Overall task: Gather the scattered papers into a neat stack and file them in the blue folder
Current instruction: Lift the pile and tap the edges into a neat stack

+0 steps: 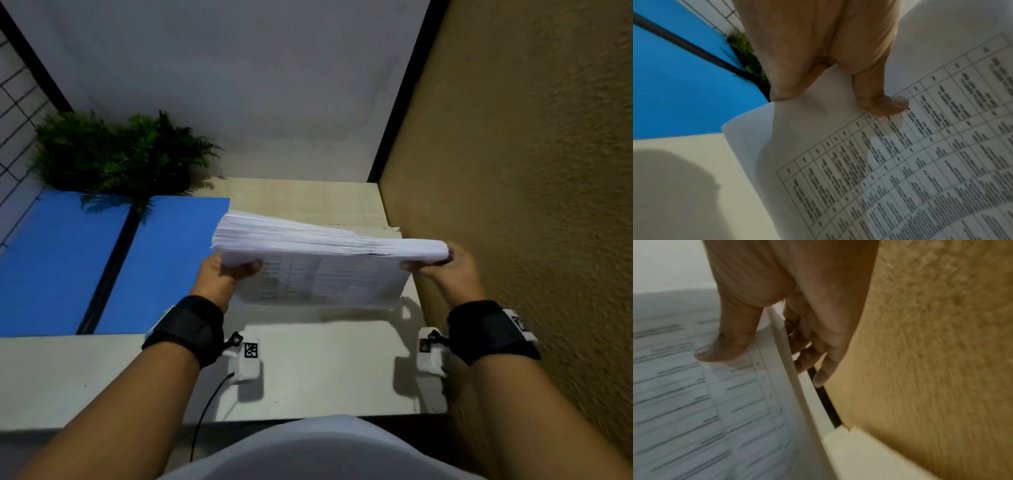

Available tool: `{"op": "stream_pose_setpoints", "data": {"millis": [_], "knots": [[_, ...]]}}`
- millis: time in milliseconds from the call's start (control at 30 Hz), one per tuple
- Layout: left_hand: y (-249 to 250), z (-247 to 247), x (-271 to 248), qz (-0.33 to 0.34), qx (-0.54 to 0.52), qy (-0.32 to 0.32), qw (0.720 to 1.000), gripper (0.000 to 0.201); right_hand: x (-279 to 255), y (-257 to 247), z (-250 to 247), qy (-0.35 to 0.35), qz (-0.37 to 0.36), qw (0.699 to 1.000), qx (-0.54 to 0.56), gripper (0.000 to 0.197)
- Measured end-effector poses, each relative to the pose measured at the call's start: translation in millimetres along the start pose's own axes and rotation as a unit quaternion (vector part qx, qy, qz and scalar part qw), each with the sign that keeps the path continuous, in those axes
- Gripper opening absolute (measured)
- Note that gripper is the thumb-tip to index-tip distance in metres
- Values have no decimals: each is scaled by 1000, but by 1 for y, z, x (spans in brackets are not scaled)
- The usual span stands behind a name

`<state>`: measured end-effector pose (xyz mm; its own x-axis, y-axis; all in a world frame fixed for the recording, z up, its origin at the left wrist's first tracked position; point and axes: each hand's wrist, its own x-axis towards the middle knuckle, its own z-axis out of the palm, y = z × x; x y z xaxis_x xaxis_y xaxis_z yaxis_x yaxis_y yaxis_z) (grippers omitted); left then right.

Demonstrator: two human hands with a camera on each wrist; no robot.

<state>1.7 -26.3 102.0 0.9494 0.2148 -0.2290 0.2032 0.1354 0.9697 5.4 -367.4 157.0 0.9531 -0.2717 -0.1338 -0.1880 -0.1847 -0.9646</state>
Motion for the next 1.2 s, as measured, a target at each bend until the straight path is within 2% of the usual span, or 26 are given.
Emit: {"op": "stream_pose_setpoints", "data": {"millis": [67,133,267,400,533,633,733,867,1000,1200], "knots": [[-6,1,-2,-6,-17,13,1000,56,0,20,11,2,38,997,73,46],[-10,4,-3,-12,-15,26,999,62,-3,37,21,17,50,995,90,45],[-18,3,-2,-22,12,48,999,48,-10,53,28,39,28,994,94,45],[-32,3,-5,-44,23,55,997,47,-15,57,37,33,40,995,87,32],[-24,6,-7,-19,9,57,998,38,-13,50,41,45,11,993,108,34],[-19,2,0,-3,3,63,998,44,-10,47,40,37,-15,992,118,34],[-25,1,3,-25,24,67,997,52,-6,53,39,21,-6,993,114,39],[-35,-3,9,-66,41,47,996,57,3,61,35,23,26,993,115,52],[-32,-2,15,-97,38,17,994,55,0,70,44,-11,86,991,100,39],[-22,-13,21,-72,38,4,997,54,2,69,41,3,54,992,115,38]]}}
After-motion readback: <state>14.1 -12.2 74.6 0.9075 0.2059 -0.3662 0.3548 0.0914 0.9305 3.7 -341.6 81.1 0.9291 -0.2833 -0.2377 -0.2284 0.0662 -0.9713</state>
